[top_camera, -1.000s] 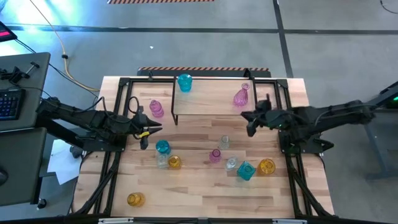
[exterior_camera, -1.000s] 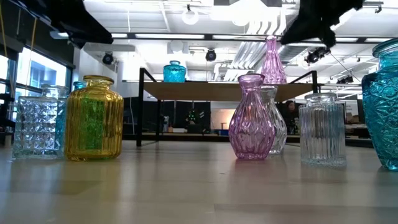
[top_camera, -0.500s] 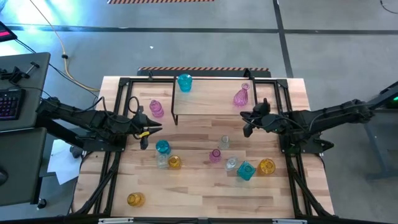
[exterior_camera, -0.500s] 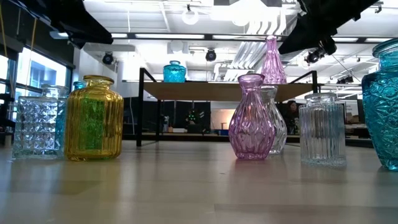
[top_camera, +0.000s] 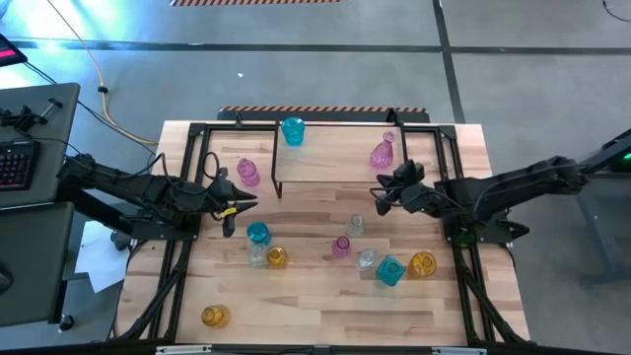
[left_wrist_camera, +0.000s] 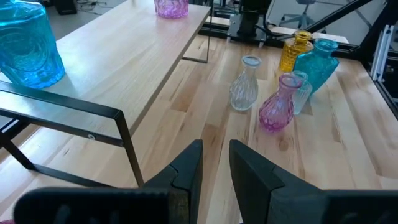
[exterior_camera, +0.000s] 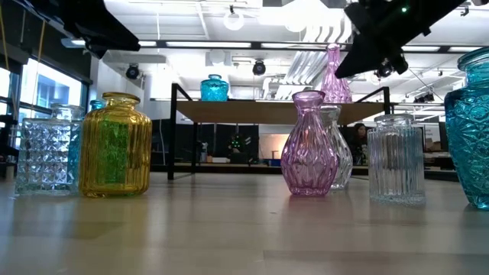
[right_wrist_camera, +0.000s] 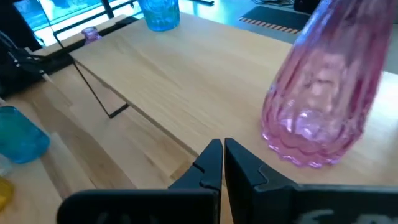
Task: Sort vases onto shelf
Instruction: Put the bottom right purple vase on the shelf
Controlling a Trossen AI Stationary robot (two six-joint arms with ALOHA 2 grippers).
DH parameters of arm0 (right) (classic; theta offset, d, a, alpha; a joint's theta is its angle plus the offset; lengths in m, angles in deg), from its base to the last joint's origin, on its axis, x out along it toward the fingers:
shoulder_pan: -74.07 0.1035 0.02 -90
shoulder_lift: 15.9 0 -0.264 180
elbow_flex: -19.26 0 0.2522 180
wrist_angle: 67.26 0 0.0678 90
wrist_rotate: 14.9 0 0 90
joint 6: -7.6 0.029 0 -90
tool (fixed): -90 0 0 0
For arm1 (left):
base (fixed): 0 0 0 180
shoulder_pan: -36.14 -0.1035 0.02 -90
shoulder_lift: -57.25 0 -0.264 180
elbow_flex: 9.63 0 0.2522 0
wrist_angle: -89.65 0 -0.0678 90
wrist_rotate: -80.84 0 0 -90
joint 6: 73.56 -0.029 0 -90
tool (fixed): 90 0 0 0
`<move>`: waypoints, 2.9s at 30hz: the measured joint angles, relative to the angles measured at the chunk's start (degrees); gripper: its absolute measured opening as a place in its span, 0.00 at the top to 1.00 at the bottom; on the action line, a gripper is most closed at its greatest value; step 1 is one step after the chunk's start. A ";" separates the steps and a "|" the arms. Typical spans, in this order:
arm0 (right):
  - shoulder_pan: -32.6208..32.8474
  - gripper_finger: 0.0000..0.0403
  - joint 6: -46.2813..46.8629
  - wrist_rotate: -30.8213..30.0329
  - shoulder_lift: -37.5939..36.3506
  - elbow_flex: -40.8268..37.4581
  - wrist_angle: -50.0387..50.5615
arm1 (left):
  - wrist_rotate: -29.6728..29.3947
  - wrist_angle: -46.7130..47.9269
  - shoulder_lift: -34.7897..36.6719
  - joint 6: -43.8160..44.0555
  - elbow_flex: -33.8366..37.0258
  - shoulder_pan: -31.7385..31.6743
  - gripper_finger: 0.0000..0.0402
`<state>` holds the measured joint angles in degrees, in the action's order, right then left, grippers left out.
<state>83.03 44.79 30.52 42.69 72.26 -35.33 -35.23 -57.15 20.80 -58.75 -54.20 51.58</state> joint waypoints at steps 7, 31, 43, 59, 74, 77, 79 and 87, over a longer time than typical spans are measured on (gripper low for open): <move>-3.09 1.00 -0.20 -0.02 2.66 0.00 -2.83 | -0.01 -0.07 0.00 -0.02 0.00 0.00 0.82; -14.43 1.00 -6.24 0.47 2.66 0.00 -3.03 | -0.02 -0.04 0.00 -0.44 -0.02 0.00 0.82; -19.55 1.00 -9.20 3.17 2.64 0.00 -3.03 | -0.02 -0.04 -0.01 -0.48 -0.03 0.00 0.82; -25.15 1.00 -12.19 6.15 2.64 0.00 -3.03 | -0.02 -0.04 -0.01 -0.46 -0.04 0.00 0.82; -27.94 1.00 -13.72 7.15 2.61 0.00 -3.09 | -0.02 -0.04 -0.02 -0.46 -0.04 -0.02 0.82; -28.35 1.00 -13.73 7.45 2.61 0.00 -3.46 | -0.02 -0.04 -0.02 -0.46 -0.04 -0.02 0.82; -28.42 1.00 -13.74 7.82 2.61 0.00 -3.69 | -0.02 -0.04 0.00 -0.46 -0.04 -0.02 0.82; -28.46 1.00 -14.32 8.49 2.61 0.00 -4.72 | -0.02 -0.04 0.00 -0.46 -0.04 -0.01 0.82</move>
<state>54.57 30.47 39.01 45.31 72.26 -40.04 -35.25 -57.20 20.80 -59.21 -54.24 51.57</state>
